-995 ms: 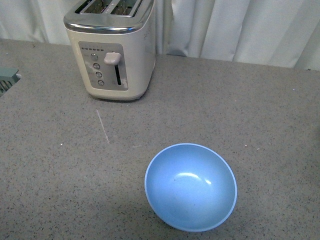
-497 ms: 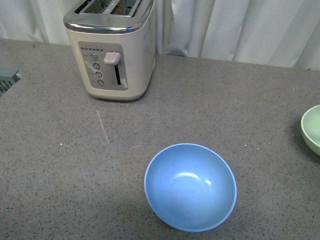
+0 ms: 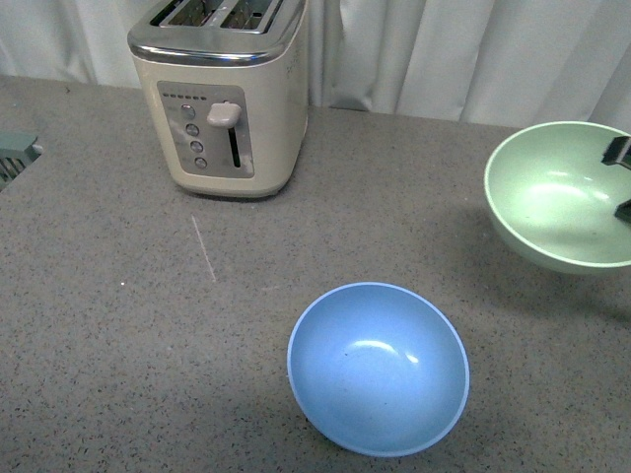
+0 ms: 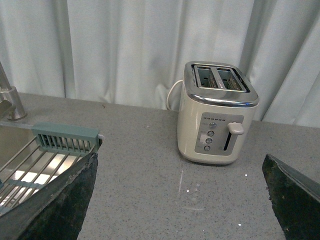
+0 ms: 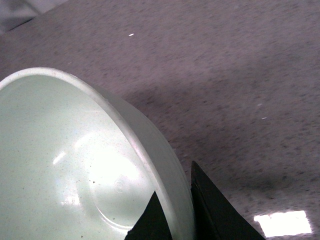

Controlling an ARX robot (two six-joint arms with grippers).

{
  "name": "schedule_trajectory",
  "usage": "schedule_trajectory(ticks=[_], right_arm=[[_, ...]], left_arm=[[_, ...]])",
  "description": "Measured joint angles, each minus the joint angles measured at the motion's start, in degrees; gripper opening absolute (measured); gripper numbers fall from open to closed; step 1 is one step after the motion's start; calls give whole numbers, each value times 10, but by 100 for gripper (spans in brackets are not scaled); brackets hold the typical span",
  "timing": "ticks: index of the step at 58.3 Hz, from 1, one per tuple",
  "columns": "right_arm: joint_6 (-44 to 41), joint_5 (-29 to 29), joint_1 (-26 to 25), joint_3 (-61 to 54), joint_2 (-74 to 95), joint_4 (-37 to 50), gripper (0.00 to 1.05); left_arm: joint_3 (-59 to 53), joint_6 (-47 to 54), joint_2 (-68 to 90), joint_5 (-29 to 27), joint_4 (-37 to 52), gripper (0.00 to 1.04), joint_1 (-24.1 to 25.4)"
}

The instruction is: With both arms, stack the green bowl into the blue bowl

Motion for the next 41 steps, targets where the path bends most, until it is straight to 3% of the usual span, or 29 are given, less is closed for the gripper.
schedule_trajectory(ticks=[18, 41], right_arm=[[47, 20, 135, -19, -5, 9, 5], [89, 33, 243, -39, -13, 12, 5]], left_arm=[[0, 0, 0, 0, 0, 98, 0], [0, 0, 0, 0, 0, 98, 0]])
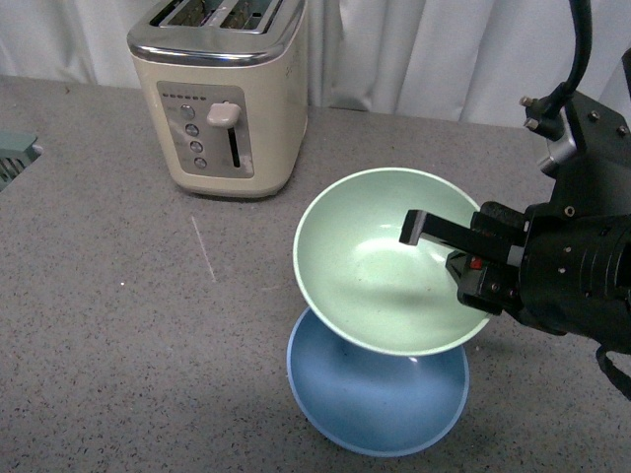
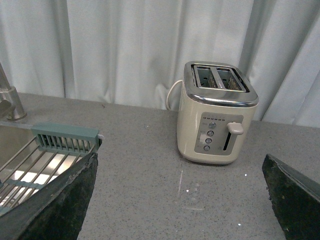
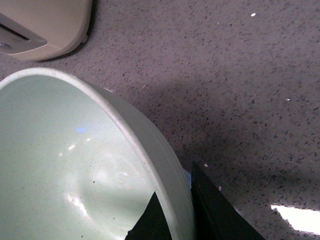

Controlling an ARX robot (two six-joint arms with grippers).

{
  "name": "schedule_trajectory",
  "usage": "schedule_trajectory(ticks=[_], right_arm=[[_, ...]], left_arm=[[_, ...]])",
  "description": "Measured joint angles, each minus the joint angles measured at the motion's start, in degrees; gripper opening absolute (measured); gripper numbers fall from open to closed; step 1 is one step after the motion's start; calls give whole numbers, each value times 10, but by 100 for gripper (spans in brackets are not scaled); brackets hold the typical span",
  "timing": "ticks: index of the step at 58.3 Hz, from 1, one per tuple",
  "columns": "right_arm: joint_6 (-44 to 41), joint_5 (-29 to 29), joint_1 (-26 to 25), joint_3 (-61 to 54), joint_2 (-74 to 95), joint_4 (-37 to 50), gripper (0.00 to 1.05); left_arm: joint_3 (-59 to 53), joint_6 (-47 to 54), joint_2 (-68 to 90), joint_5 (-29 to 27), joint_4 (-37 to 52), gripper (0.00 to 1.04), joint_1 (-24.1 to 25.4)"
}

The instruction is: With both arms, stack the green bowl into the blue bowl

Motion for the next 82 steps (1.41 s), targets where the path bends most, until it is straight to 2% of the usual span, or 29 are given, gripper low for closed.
schedule_trajectory(ticks=[20, 41, 47, 50, 53, 55, 57, 58, 61, 66, 70, 74, 77, 82], right_arm=[[17, -4, 32, -20, -14, -6, 5], [15, 9, 25, -26, -30, -15, 65], [2, 35, 4, -29, -51, -23, 81], [-17, 59, -17, -35, -72, -28, 93], [-24, 63, -33, -40, -86, -33, 98], [-43, 74, -46, -49, -94, -23, 95], [-78, 108, -55, -72, -87, 44, 89], [-78, 108, -55, -72, -87, 44, 89], [-136, 135, -76, -119, -68, 178, 78], [-248, 116, -116, -210, -87, 388, 64], [-298, 99, -147, -246, -144, 472, 53], [-325, 79, -169, -265, -217, 463, 42], [-339, 62, -185, -283, -274, 425, 33], [-350, 31, -214, -296, -388, 303, 17]], left_arm=[[0, 0, 0, 0, 0, 98, 0], [0, 0, 0, 0, 0, 98, 0], [0, 0, 0, 0, 0, 98, 0], [0, 0, 0, 0, 0, 98, 0], [0, 0, 0, 0, 0, 98, 0], [0, 0, 0, 0, 0, 98, 0], [0, 0, 0, 0, 0, 98, 0], [0, 0, 0, 0, 0, 98, 0], [0, 0, 0, 1, 0, 98, 0], [0, 0, 0, -2, 0, 98, 0], [0, 0, 1, -2, 0, 98, 0], [0, 0, 0, 0, 0, 98, 0], [0, 0, 0, 0, 0, 98, 0], [0, 0, 0, 0, 0, 98, 0]])
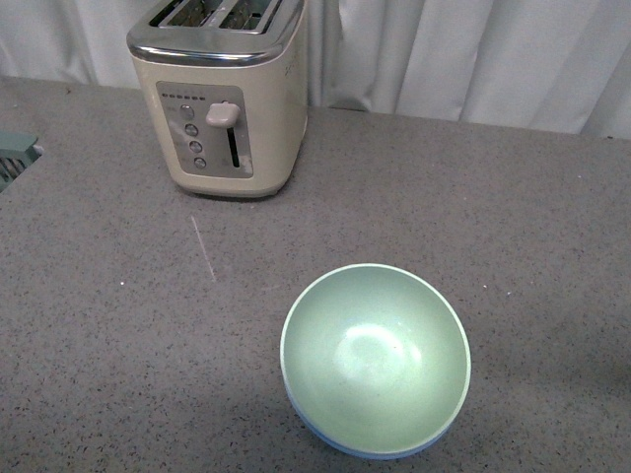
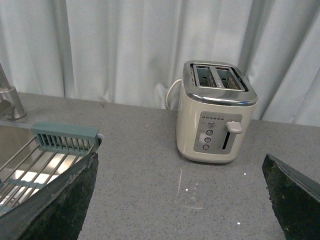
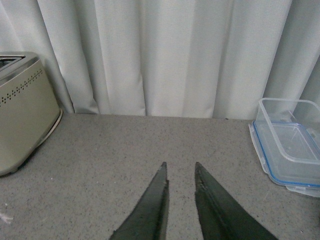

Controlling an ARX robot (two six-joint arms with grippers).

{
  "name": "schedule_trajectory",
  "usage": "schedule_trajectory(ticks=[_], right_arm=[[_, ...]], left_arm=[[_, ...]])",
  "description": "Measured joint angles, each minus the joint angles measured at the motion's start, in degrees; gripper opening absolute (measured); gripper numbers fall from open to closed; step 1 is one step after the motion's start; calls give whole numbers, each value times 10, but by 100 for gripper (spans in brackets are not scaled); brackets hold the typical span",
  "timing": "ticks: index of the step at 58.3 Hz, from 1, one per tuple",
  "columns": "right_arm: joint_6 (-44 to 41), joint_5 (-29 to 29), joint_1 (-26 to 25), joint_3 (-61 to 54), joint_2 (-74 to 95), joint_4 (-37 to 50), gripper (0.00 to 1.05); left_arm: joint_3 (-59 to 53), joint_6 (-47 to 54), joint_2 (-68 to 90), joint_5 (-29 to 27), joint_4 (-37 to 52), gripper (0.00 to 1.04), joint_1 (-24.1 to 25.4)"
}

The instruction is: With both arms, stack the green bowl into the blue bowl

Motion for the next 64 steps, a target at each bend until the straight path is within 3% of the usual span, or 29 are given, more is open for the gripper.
schedule_trajectory(ticks=[6, 22, 46, 49, 64], right_arm=[[-9, -56, -50, -12, -144, -125, 1], [-10, -60, -65, -14, -542, -506, 1], [-11, -60, -66, -14, -574, -521, 1], [-11, -60, -66, -14, -574, -521, 9], [-11, -60, -66, -14, -574, -522, 75]], left_arm=[[0, 0, 1, 0, 0, 98, 0], [0, 0, 0, 0, 0, 98, 0], [0, 0, 0, 0, 0, 98, 0], [0, 0, 0, 0, 0, 98, 0], [0, 0, 0, 0, 0, 98, 0]])
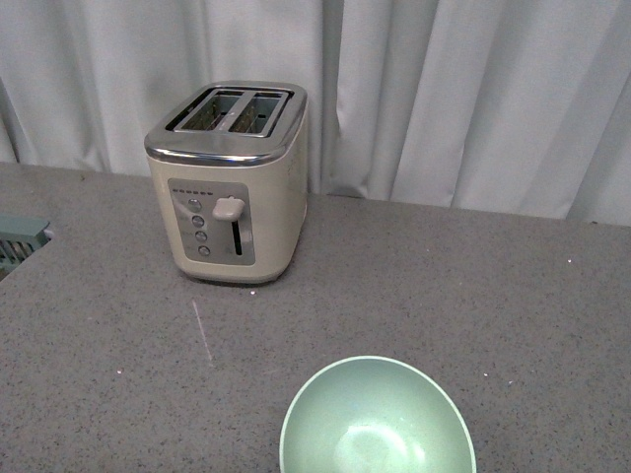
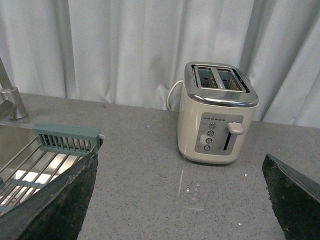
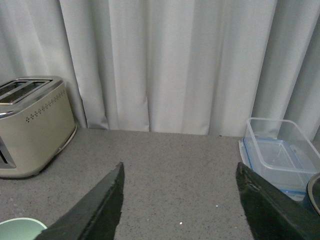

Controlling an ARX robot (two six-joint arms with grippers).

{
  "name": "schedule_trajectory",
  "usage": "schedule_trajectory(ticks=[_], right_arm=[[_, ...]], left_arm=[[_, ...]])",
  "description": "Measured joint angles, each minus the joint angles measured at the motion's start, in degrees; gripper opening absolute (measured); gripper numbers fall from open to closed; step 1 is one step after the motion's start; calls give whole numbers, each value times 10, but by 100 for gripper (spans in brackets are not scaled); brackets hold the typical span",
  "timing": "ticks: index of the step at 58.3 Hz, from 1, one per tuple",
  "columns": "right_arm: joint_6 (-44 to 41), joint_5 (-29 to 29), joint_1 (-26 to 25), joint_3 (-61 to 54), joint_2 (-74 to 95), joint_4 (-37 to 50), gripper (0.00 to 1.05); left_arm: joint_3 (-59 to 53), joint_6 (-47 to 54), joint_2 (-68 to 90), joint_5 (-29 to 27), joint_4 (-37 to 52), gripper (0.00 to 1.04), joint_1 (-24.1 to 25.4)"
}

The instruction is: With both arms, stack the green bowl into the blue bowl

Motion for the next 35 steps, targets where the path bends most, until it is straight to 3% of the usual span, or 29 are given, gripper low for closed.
schedule_trajectory(ticks=[6, 35], right_arm=[[1, 0, 0, 0, 0, 0, 98], [0, 0, 0, 0, 0, 0, 96]], left_arm=[[0, 0, 0, 0, 0, 98, 0], [0, 0, 0, 0, 0, 98, 0]])
